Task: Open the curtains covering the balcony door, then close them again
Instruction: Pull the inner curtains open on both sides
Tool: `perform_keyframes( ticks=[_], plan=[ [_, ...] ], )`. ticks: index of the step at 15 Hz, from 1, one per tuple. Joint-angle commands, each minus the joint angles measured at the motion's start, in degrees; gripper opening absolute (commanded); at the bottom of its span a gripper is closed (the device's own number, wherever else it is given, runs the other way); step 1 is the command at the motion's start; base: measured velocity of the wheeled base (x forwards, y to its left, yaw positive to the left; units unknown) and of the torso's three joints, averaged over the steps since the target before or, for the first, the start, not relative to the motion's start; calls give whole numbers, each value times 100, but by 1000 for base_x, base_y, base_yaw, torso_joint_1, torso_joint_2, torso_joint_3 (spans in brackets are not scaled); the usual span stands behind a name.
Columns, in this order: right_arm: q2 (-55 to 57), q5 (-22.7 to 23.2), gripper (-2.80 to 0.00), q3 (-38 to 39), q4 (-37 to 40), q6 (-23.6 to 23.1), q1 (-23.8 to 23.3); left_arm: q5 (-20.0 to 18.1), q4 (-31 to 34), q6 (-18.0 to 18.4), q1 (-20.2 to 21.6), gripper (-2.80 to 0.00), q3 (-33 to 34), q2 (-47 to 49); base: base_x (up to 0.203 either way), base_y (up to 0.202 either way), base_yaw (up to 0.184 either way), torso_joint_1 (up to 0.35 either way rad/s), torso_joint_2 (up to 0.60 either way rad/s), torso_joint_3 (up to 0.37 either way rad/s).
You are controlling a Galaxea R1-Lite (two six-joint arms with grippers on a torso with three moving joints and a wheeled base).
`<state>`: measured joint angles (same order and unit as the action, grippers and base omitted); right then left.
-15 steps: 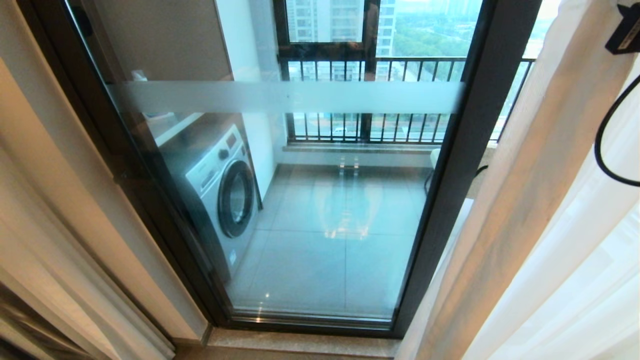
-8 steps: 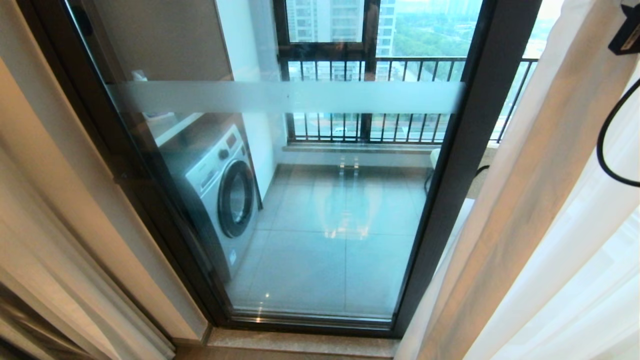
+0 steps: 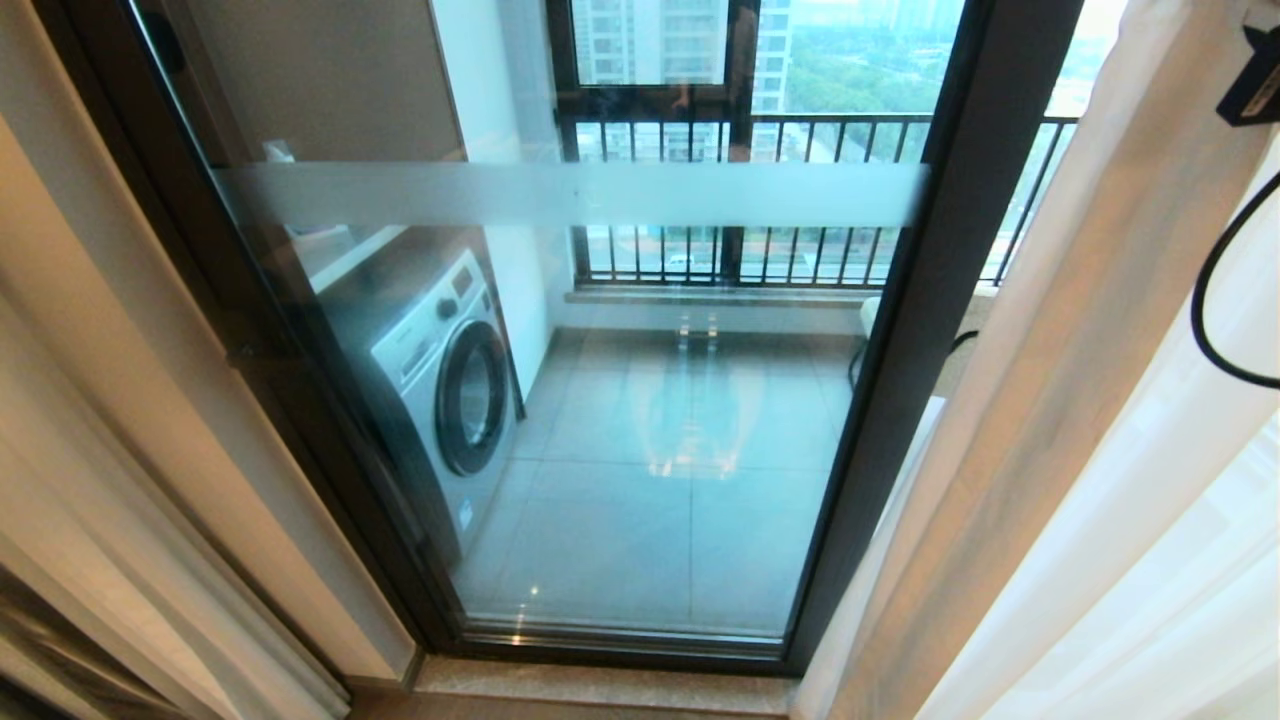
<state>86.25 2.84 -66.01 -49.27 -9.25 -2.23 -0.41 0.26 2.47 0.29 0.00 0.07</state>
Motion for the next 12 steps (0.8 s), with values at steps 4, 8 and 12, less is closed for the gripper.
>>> perform_keyframes(
  ticks=[4, 8, 12],
  plan=[
    [15, 15, -280, -8, -30, 2, -9, 0, 0, -7, 1, -280, 0, 1, 0, 0, 0, 0, 0, 0],
    [-3, 15, -280, 13, -30, 2, -23, -3, 0, -1, 6, -280, 0, 1, 0, 0, 0, 0, 0, 0],
    [-12, 15, -280, 9, -30, 2, -32, -3, 0, -1, 6, -280, 0, 1, 0, 0, 0, 0, 0, 0]
  ],
)
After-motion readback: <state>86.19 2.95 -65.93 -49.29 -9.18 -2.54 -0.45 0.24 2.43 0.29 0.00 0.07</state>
